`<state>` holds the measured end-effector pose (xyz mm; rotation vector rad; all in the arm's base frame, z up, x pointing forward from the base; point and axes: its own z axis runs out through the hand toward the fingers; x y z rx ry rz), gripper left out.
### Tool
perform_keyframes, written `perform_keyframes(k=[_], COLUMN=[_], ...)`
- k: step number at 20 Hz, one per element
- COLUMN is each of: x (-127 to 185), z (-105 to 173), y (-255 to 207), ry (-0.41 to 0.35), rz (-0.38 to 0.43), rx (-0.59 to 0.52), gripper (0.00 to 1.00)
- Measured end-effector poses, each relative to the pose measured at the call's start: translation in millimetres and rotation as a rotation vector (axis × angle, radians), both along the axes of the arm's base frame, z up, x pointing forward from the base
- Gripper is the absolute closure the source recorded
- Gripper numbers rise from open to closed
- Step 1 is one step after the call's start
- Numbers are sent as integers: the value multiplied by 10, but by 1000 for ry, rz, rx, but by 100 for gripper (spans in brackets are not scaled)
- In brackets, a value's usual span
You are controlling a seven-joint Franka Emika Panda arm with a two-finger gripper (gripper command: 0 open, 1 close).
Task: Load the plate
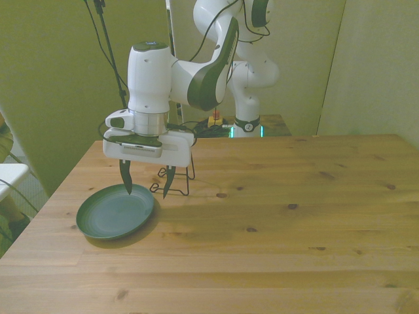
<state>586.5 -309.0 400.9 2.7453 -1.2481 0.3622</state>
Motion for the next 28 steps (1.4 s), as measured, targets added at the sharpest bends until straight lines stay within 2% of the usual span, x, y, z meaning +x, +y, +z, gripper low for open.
perform_keyframes(k=[8, 21, 25, 26, 28], x=[-126, 72, 101, 106, 110], z=[-163, -441, -442, -442, -445], y=[-190, -241, -245, -244, -240], ry=[23, 29, 33, 36, 38], rz=[-31, -7, 11, 15, 19], rx=[-37, -79, -108, -113, -117], gripper=[0, 0, 0, 100, 100])
